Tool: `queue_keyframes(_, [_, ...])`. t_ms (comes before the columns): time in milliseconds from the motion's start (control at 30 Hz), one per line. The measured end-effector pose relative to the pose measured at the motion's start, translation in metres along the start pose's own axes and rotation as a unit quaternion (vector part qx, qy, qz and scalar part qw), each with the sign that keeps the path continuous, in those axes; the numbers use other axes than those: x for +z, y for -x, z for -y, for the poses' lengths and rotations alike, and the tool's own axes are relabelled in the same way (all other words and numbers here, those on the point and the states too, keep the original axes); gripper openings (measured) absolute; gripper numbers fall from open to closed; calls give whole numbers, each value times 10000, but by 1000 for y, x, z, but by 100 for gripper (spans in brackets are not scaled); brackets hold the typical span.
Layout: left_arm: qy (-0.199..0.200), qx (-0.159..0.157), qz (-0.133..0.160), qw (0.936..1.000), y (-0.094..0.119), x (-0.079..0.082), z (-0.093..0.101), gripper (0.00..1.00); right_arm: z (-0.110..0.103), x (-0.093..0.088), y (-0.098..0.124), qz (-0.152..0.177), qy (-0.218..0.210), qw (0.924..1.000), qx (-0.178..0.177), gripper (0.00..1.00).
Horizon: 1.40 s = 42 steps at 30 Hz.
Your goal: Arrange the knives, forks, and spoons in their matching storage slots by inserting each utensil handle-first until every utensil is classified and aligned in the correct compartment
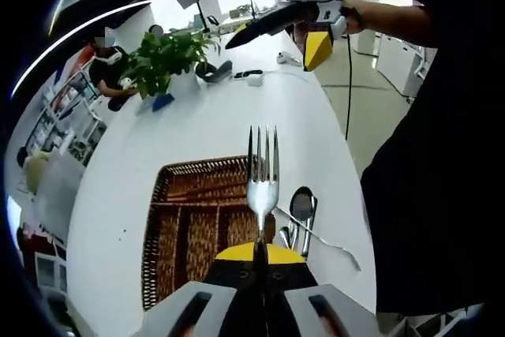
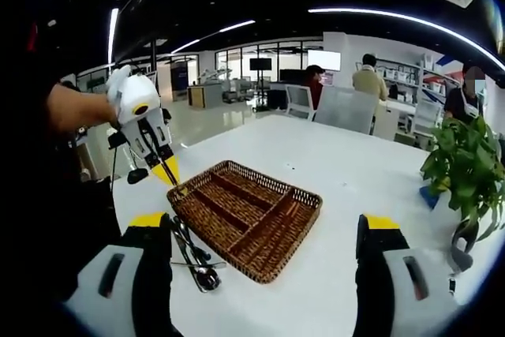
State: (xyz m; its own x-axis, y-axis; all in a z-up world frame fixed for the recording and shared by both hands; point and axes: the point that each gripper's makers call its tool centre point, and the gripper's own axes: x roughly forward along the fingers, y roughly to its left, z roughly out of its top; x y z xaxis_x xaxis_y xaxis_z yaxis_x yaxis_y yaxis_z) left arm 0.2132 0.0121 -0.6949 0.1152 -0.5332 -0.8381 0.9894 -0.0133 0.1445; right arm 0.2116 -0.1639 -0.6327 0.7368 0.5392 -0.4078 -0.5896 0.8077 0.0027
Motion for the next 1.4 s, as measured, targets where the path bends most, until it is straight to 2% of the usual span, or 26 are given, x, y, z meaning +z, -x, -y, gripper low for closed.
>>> queue_keyframes(400, [-177, -116, -193, 9996, -4, -13, -25, 0, -10, 2, -7, 32, -105, 9999, -52, 99])
queue_keyframes(467, [33, -60, -379, 9993, -4, -20, -30, 0, -12, 4, -6, 65, -177, 9998, -37, 99])
queue_keyframes(567, [-260, -125, -275, 9992, -5, -17, -40, 0, -15, 7, -7, 90, -148, 9998, -32, 99])
queue_keyframes(733, [-291, -132, -343, 9989, -11, -21, -54, 0, -13, 9, -4, 106, -178, 9997, -84, 99])
queue_keyframes(1067, [-174, -21, -378, 9991, -6, -15, -93, 0, -16, 10, -7, 137, -178, 9997, -70, 99])
queue_keyframes(1233, [-129, 45, -495, 9987, -3, -16, -106, 0, -20, 6, -11, 99, -184, 9998, 5, 99])
queue_keyframes(1400, [6, 89, -753, 9971, 1, -17, -118, 0, -19, 4, -13, 91, -199, 9998, 32, 99])
